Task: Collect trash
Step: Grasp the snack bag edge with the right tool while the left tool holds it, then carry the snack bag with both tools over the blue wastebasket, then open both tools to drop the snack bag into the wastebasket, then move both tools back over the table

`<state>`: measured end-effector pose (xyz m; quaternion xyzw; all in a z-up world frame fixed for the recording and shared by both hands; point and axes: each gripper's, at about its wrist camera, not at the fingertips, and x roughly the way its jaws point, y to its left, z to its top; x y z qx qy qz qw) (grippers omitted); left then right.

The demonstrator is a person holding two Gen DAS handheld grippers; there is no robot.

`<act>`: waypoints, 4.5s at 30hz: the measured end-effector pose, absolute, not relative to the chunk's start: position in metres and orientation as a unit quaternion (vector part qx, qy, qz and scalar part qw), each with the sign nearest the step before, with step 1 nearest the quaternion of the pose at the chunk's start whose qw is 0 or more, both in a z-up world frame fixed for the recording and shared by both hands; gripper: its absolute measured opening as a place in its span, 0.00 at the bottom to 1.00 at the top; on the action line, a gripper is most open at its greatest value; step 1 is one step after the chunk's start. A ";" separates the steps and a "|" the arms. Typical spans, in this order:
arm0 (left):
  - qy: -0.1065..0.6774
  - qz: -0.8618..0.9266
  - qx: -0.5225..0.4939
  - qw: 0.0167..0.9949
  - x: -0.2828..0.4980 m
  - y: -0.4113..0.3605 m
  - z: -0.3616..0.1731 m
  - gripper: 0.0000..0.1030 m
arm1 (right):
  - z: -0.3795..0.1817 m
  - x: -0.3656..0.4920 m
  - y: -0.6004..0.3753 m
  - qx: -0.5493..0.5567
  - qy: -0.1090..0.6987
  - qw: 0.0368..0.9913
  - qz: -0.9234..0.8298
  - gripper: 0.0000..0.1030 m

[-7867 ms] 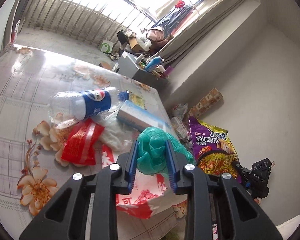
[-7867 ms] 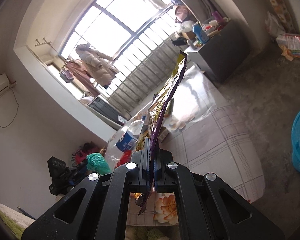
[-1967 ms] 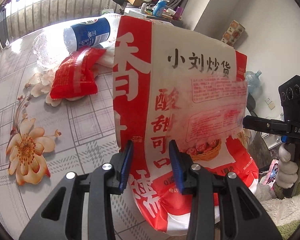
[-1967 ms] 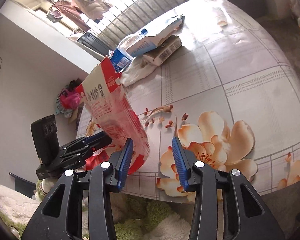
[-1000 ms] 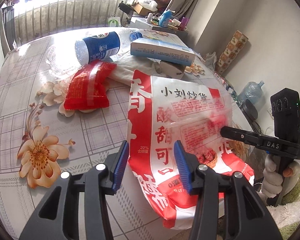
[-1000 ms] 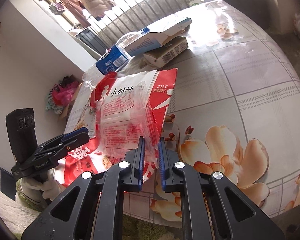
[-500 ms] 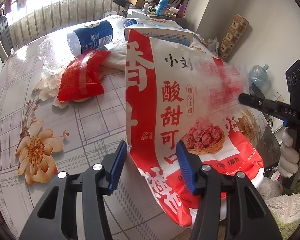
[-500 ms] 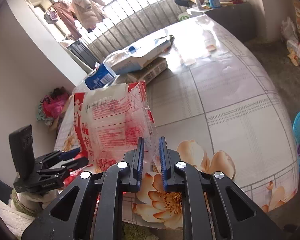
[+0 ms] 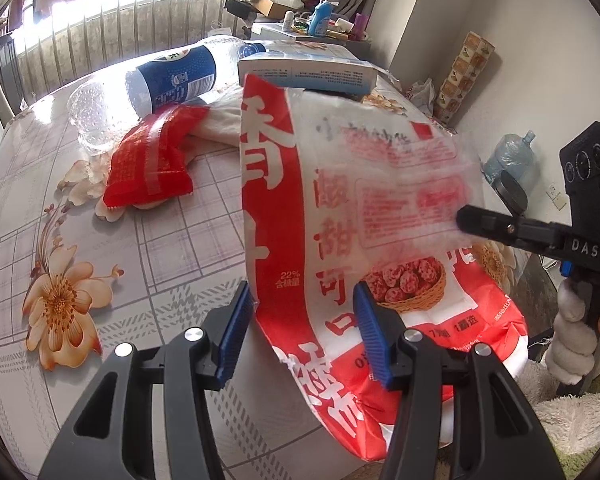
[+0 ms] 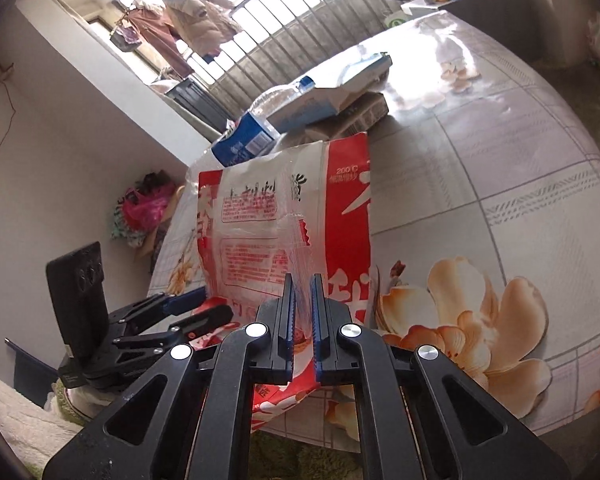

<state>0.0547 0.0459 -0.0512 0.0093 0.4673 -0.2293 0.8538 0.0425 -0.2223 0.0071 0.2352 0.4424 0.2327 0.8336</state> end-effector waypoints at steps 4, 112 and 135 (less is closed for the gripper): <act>0.467 -0.234 0.006 0.853 0.055 0.047 -0.052 0.49 | -0.005 0.046 -0.219 0.228 0.461 0.829 0.218 0.05; 0.512 -0.424 0.228 0.711 0.187 -0.528 -0.141 0.61 | -0.150 -0.022 -0.632 0.465 0.345 0.769 -0.272 0.15; 0.421 -0.476 0.136 0.760 0.185 -0.386 0.015 0.72 | -0.181 0.003 -0.637 0.441 0.400 0.768 -0.238 0.41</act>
